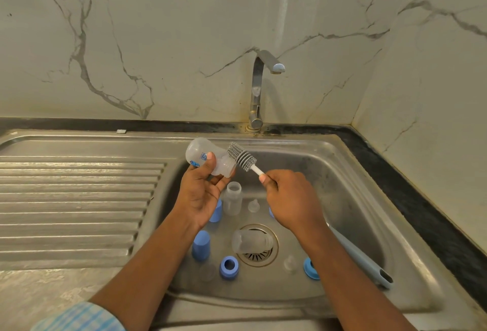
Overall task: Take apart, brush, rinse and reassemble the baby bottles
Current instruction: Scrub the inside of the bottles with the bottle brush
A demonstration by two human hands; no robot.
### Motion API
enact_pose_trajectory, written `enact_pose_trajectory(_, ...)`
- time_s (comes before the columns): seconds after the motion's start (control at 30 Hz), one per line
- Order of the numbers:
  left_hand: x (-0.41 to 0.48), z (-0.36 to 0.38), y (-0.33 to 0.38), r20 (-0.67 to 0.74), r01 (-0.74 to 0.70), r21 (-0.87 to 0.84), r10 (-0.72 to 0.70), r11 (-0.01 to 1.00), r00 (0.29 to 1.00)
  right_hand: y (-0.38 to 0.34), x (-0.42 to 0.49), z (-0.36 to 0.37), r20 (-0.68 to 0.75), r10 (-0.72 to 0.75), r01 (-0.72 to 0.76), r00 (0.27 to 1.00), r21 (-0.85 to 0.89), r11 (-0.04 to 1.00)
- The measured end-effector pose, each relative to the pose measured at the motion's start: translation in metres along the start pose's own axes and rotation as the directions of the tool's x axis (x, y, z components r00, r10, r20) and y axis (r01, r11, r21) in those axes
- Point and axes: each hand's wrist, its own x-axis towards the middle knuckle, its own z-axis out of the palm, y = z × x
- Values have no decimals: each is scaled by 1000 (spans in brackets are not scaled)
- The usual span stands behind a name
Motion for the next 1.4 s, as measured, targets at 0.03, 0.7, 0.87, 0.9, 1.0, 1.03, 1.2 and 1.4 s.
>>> enact_pose_trajectory(0.03, 0, 0, 1, -5, -8, 5, 8, 1000, 1000, 0, -1, -1, 8, -8, 7, 1000, 8, 1000)
enact_pose_trajectory(0.7, 0, -1, 2, 57, 12, 137, -20, 990, 998, 9, -2, -12, -38, -26, 30, 999, 99, 995)
enact_pose_trajectory(0.87, -2, 4, 2, -14, -19, 171, 22, 985, 1000, 6, -5, -9, 37, -57, 52, 998, 133, 990)
enact_pose_trajectory(0.9, -1, 5, 2, -37, -38, 178, 45, 983, 998, 6, -5, -9, 63, -64, 55, 996, 133, 990)
enact_pose_trajectory(1.0, 1, 2, 1, -63, -40, 169, 52, 985, 997, 5, -5, -7, 78, -54, 45, 996, 111, 993)
enact_pose_trajectory(1.03, 1, 2, 0, -45, -30, 169, 38, 985, 998, 6, -4, -6, 56, -34, 28, 998, 110, 994)
enact_pose_trajectory(1.2, -3, 5, -7, 24, -28, 186, 24, 982, 999, 17, 3, -7, 56, 41, -46, 998, 85, 995)
enact_pose_trajectory(1.4, 2, 1, 2, -52, -71, 83, 76, 994, 996, 0, -5, -3, 58, -77, 75, 995, 38, 996)
